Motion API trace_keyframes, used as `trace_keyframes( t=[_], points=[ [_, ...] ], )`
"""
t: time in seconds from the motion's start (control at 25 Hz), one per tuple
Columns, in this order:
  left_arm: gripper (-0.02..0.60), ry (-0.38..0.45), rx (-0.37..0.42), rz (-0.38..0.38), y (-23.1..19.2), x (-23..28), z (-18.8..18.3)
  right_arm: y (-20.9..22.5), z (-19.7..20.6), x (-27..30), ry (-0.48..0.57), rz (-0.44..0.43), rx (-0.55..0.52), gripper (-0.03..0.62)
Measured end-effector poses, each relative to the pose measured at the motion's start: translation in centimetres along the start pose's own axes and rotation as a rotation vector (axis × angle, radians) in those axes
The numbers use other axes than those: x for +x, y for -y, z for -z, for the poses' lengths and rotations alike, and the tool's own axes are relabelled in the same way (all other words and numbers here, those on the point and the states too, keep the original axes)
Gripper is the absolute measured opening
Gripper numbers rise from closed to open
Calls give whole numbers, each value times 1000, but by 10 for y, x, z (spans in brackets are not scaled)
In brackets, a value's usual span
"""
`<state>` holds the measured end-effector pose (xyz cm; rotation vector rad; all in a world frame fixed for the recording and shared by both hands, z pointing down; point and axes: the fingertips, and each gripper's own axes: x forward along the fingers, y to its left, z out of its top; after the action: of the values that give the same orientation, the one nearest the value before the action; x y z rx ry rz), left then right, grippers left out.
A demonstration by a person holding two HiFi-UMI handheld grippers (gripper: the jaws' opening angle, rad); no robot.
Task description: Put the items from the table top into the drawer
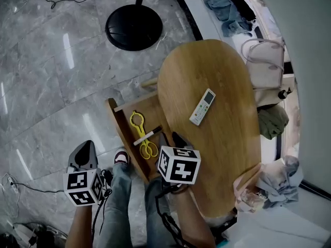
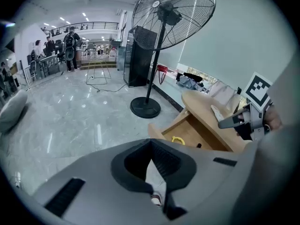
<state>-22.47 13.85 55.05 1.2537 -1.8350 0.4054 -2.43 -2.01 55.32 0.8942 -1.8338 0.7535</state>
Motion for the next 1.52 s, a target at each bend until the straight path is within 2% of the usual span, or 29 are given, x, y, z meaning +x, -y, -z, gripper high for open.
trace_keyframes(
  t=[0.44, 0.68, 1.04, 1.52],
  points=[
    [-5, -10, 86, 60, 33, 15, -30, 45, -31, -22, 114, 90, 163, 144],
    [-5, -24, 129, 82, 42, 27, -39, 75, -48, -20, 161, 141, 246, 188],
    [-5, -58, 159, 91, 45, 43, -41, 107, -63, -8, 196, 204, 281, 242],
    [-5, -86, 208, 112, 70, 68, -54, 131, -70, 22, 180, 210, 358, 284]
  ],
)
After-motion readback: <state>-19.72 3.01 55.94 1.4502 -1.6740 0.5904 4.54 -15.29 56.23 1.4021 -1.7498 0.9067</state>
